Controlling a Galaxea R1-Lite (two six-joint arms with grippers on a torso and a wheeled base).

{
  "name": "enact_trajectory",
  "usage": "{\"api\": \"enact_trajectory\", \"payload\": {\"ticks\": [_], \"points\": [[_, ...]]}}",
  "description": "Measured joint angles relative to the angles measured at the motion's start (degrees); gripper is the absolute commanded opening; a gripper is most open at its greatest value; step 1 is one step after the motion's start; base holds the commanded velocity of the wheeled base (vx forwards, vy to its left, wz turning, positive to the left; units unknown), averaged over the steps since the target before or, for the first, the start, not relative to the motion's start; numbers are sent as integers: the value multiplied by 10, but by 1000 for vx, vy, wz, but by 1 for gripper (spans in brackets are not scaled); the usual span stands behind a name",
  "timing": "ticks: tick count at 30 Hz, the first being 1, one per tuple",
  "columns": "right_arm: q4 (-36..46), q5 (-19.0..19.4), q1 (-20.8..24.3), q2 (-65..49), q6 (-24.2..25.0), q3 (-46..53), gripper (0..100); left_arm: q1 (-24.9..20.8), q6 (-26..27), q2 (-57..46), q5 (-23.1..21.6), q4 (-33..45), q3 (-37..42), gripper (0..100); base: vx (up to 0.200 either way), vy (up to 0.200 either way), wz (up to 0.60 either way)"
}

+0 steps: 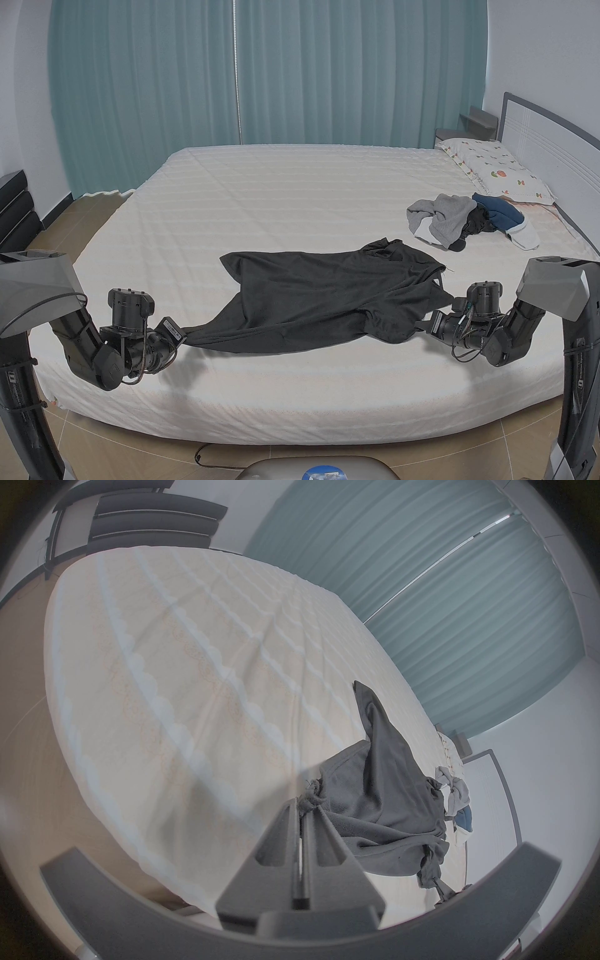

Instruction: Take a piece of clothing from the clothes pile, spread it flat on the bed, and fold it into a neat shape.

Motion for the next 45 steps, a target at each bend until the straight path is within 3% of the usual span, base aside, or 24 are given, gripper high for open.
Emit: {"api": "enact_trajectory", "payload": {"ticks": [7,17,26,34,35,41,45], "points": [[26,19,-32,-78,0,83,0,-3,3,-8,-3,5,11,0,0,0,0],[58,51,-81,-196,-30,240,0,-8,67,-38,-12,62,33,0,0,0,0],[57,33,-95,-229,-107,342,0,-23,106,-65,-15,183,37,0,0,0,0],[60,7,-102,-230,-129,377,0,-39,128,-80,-24,235,35,0,0,0,0],[60,6,-102,-230,-132,378,100,-40,128,-81,-24,235,36,100,0,0,0],[54,-8,-103,-224,-133,366,100,-46,128,-82,-29,231,36,100,0,0,0],[54,-7,-96,-228,-109,340,100,-46,121,-85,-59,229,32,100,0,0,0]]}}
